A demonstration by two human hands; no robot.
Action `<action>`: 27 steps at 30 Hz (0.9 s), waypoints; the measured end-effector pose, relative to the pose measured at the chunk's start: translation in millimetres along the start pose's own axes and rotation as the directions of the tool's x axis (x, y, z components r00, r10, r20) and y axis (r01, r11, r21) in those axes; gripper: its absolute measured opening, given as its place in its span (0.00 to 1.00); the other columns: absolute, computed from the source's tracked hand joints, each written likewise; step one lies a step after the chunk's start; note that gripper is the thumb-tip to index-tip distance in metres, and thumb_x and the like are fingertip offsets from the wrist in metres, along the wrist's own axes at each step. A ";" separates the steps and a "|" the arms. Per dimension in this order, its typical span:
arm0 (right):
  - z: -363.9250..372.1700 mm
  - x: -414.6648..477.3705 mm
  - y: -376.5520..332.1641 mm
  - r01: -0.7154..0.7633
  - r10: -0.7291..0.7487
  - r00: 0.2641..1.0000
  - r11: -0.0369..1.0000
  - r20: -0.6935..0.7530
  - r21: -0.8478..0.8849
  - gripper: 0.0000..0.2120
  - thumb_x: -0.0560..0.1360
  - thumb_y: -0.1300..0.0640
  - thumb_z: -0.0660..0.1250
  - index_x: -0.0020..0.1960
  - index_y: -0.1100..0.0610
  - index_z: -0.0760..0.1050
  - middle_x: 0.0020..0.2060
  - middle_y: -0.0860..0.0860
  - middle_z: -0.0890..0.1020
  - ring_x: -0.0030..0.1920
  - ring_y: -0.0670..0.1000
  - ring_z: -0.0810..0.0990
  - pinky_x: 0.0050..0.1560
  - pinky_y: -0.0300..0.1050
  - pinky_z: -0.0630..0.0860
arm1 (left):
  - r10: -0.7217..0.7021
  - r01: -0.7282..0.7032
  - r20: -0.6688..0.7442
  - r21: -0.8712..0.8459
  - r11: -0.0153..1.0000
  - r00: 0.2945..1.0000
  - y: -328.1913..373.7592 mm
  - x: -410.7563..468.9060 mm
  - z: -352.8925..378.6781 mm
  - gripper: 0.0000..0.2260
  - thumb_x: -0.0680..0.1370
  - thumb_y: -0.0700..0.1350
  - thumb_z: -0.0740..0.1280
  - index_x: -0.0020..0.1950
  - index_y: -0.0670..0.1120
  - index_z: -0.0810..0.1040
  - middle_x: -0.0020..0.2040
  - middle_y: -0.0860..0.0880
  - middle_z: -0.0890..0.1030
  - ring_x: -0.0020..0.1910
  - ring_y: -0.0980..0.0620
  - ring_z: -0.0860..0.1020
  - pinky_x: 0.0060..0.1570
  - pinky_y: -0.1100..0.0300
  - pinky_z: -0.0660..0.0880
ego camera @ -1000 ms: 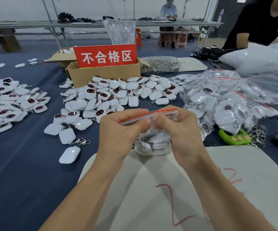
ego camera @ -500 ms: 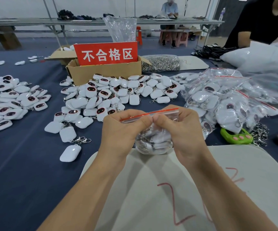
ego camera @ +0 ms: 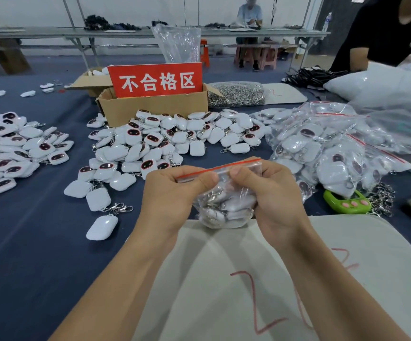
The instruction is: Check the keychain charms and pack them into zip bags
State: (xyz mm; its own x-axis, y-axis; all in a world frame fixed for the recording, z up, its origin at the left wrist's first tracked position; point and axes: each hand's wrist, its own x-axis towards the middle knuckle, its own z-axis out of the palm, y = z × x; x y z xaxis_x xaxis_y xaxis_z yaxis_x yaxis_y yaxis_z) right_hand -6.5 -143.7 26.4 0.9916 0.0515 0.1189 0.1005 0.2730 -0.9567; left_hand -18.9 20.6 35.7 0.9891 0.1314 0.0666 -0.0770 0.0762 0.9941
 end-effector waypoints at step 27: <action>-24.5 4.5 0.9 -0.100 0.099 0.995 0.987 -0.012 -0.123 0.15 0.68 0.42 0.76 0.48 0.51 0.87 0.47 0.51 0.88 0.50 0.53 0.87 0.52 0.48 0.80 | 0.250 -0.239 -0.156 0.086 0.967 0.956 -21.6 8.7 -4.5 0.07 0.76 0.49 0.75 0.39 0.59 0.88 0.32 0.54 0.79 0.33 0.57 0.72 0.38 0.65 0.72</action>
State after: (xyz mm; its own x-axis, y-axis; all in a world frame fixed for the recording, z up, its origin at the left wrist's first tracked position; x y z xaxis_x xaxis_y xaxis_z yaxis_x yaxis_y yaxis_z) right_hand 0.1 -166.7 19.5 0.9976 0.0666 0.0203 0.0103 0.1467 -0.9891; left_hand -9.2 24.5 14.4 0.9064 0.2984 0.2990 -0.3001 -0.0432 0.9529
